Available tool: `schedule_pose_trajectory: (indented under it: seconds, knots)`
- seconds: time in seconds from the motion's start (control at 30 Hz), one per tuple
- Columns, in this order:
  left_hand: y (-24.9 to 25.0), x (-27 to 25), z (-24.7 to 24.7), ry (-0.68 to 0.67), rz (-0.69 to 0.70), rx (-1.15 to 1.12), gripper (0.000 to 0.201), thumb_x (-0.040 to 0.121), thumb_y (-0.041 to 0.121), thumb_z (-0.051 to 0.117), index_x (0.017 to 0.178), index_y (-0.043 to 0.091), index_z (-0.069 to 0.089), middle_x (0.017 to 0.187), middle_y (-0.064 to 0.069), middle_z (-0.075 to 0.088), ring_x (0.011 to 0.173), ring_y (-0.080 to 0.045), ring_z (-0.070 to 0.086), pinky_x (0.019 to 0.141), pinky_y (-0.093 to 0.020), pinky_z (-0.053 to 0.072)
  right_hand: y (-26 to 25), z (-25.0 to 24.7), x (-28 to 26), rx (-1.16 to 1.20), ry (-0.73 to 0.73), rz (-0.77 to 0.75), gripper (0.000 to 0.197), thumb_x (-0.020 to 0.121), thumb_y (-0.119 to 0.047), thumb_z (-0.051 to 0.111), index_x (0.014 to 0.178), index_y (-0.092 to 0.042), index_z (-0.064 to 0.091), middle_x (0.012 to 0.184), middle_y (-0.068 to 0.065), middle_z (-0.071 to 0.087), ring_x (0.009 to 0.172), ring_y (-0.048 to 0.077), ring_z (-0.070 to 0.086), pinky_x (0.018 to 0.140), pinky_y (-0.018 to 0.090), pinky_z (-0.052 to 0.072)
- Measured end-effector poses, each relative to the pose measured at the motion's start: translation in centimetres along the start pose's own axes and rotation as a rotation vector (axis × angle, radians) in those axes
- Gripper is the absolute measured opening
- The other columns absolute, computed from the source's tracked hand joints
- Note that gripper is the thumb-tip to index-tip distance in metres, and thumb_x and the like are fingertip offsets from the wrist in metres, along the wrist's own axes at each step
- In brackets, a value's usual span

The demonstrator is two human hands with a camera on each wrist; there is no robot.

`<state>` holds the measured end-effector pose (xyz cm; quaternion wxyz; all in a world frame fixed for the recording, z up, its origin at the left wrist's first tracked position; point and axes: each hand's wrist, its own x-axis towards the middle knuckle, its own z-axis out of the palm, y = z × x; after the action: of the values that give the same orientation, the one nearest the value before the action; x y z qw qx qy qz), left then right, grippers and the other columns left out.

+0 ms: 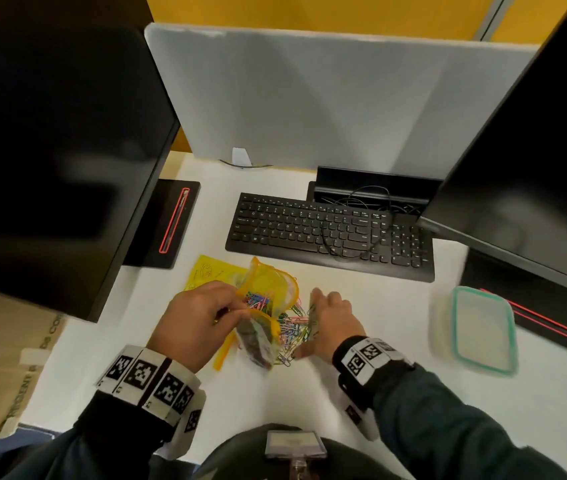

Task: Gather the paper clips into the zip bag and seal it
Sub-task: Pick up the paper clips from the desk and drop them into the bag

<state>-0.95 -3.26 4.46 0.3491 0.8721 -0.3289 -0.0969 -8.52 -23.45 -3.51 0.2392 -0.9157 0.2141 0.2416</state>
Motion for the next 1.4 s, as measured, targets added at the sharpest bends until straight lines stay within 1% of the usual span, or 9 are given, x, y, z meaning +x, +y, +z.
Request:
schedule_pose_trajectory:
  seconds: [0.13,0.3,0.67,0.8,0.9,1.0,1.13,1.27,1.4]
  knots:
    - [-0.1,0.1,-0.1,0.020,-0.014,0.011,0.014,0.071,0.032,0.063,0.068,0.019,0.068,0.080,0.015,0.062,0.080,-0.006,0.057,0.068,-0.016,0.045,-1.1,0.8,0.5,-0.130,0.013,-0.102,0.070,0.072,-0.022,0.075,0.131,-0.015,0.037,0.125,0.012,0.038,0.116,0.031,0.040,0.090,0.041,0.047]
    - [-0.2,0.1,-0.2,0.024,-0.023,0.021,0.016,0.071,0.033,0.063,0.070,0.018,0.070,0.082,0.009,0.065,0.080,-0.004,0.056,0.069,-0.016,0.045,-0.8,0.6,0.6,-0.075,0.077,-0.182,0.028,0.091,-0.009,0.046,0.119,-0.010,0.051,0.117,0.015,0.047,0.107,0.033,0.049,0.086,0.038,0.047]
    - [0.4,0.1,0.4,0.003,-0.012,-0.018,0.014,0.071,0.030,0.062,0.070,0.018,0.069,0.082,0.006,0.067,0.084,-0.004,0.056,0.069,-0.016,0.046,0.3,-0.1,0.5,-0.072,0.068,-0.134,0.018,0.086,-0.003,0.047,0.099,-0.005,0.060,0.106,0.016,0.062,0.099,0.032,0.058,0.082,0.031,0.044]
    - [0.2,0.2,0.7,-0.023,-0.001,-0.004,0.014,0.071,0.029,0.062,0.070,0.017,0.069,0.083,0.005,0.067,0.083,-0.003,0.055,0.069,-0.012,0.045,2.0,-2.1,-0.2,0.159,0.147,-0.036,0.016,0.081,-0.002,0.054,0.089,-0.008,0.067,0.093,0.009,0.068,0.087,0.025,0.060,0.072,0.020,0.040]
    - [0.2,0.4,1.0,-0.056,0.004,0.021,0.018,0.071,0.032,0.061,0.071,0.017,0.070,0.084,0.006,0.067,0.085,-0.002,0.054,0.070,-0.011,0.044,2.2,-4.6,-1.4,0.391,0.272,-0.046,0.013,0.075,0.000,0.064,0.075,-0.013,0.067,0.074,0.002,0.062,0.071,0.020,0.058,0.070,0.027,0.051]
    - [0.5,0.9,1.3,-0.077,0.014,0.007,0.017,0.071,0.032,0.060,0.071,0.019,0.071,0.085,0.009,0.066,0.086,0.000,0.054,0.071,-0.008,0.042,0.6,-6.9,-3.0,0.547,0.317,-0.171,0.032,0.072,0.000,0.067,0.062,-0.028,0.057,0.064,-0.002,0.060,0.060,0.015,0.058,0.067,0.030,0.054]
    - [0.9,1.5,1.4,-0.108,0.052,0.013,0.016,0.070,0.033,0.061,0.072,0.019,0.070,0.084,0.006,0.067,0.083,-0.002,0.054,0.069,-0.014,0.044,-2.8,-8.0,-4.4,0.540,0.297,-0.349,0.028,0.073,0.001,0.066,0.067,-0.026,0.060,0.062,-0.012,0.055,0.054,-0.002,0.052,0.056,0.008,0.043]
    - [0.9,2.0,0.8,-0.141,0.111,0.021,0.030,0.071,0.045,0.054,0.071,0.019,0.069,0.082,0.006,0.067,0.080,-0.004,0.054,0.067,-0.017,0.044,-4.8,-8.0,-4.6,0.406,0.286,-0.405,0.021,0.076,-0.004,0.065,0.092,-0.017,0.068,0.082,-0.004,0.062,0.073,0.011,0.057,0.071,0.021,0.048]
    - [0.2,2.4,-0.2,-0.134,0.112,-0.011,0.018,0.071,0.035,0.061,0.070,0.019,0.069,0.081,0.011,0.064,0.082,-0.004,0.056,0.069,-0.015,0.045,-3.7,-8.1,-4.6,0.650,0.390,-0.300,0.028,0.079,-0.013,0.069,0.103,-0.026,0.065,0.096,-0.003,0.064,0.075,0.015,0.061,0.068,0.018,0.050]
